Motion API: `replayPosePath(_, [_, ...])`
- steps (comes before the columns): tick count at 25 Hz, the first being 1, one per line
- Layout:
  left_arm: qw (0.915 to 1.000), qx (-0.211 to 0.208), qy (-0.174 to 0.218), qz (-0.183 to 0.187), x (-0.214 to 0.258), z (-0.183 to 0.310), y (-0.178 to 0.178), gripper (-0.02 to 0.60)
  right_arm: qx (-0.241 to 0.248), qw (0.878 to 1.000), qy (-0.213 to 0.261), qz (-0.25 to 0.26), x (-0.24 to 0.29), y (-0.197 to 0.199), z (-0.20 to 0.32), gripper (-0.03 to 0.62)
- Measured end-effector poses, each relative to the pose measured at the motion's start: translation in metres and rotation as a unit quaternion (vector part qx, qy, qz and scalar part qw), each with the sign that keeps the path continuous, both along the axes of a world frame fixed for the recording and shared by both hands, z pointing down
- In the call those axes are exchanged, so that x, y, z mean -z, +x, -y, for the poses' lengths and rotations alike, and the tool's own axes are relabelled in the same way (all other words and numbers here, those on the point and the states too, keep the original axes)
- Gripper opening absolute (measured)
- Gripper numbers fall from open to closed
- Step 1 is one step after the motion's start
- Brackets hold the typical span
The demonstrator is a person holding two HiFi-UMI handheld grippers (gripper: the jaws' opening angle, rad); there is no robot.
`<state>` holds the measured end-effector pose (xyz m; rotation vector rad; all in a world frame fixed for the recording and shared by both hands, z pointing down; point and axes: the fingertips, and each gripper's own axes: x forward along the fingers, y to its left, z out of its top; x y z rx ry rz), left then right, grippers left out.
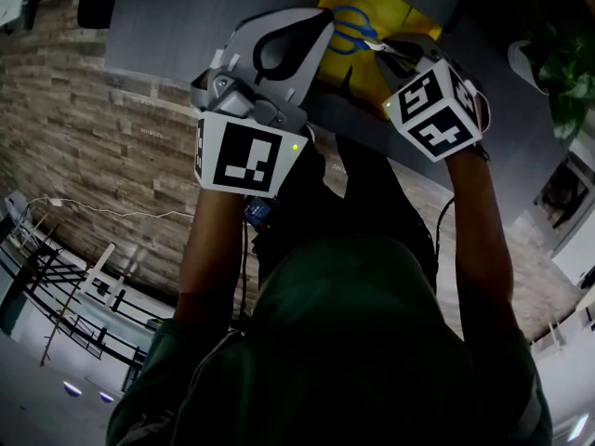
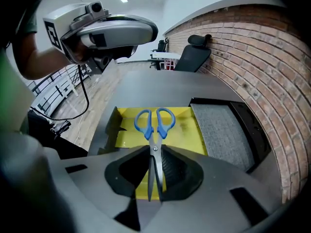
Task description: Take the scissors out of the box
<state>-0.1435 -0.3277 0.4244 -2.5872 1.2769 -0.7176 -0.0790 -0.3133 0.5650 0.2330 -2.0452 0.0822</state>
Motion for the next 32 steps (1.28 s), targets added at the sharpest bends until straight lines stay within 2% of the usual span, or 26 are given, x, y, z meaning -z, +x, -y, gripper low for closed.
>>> replayPosePath(18, [0.9978, -0.046, 0.042, 0.024, 0.066, -0.025, 0.023, -0.002, -0.048, 0.996, 0.057, 0.045, 0.075, 0.010, -0.005, 0.067])
replayPosePath(32, [0.9924, -0.089, 0.079, 0.031, 0.110, -0.049, 0.050, -0.002, -0.098, 0.985, 0.112, 0.089, 0.140, 0.030, -0.012, 0.067])
